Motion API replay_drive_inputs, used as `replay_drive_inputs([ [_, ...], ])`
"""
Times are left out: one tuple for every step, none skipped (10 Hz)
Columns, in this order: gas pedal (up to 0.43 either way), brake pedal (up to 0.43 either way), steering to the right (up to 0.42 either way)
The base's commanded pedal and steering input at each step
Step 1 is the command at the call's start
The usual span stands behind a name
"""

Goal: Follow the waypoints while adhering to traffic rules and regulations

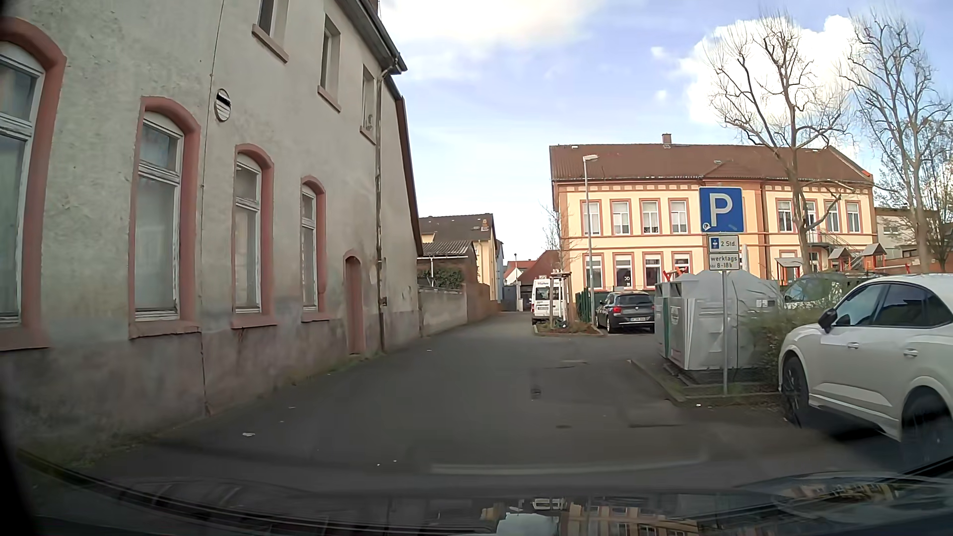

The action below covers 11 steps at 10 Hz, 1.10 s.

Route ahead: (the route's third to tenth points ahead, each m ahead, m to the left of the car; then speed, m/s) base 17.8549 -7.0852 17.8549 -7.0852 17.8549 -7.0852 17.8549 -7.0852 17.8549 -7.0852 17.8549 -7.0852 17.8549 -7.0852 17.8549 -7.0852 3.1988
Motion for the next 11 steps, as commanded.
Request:
replay_drive_inputs([
  [0.287,0.000,-0.057],
  [0.287,0.000,-0.052],
  [0.280,0.000,-0.046],
  [0.260,0.000,-0.043],
  [0.228,0.000,-0.040],
  [0.189,0.000,-0.036],
  [0.118,0.000,-0.031],
  [0.087,0.000,-0.028],
  [0.059,0.000,-0.027],
  [0.000,0.000,-0.025],
  [0.000,0.000,-0.023],
])
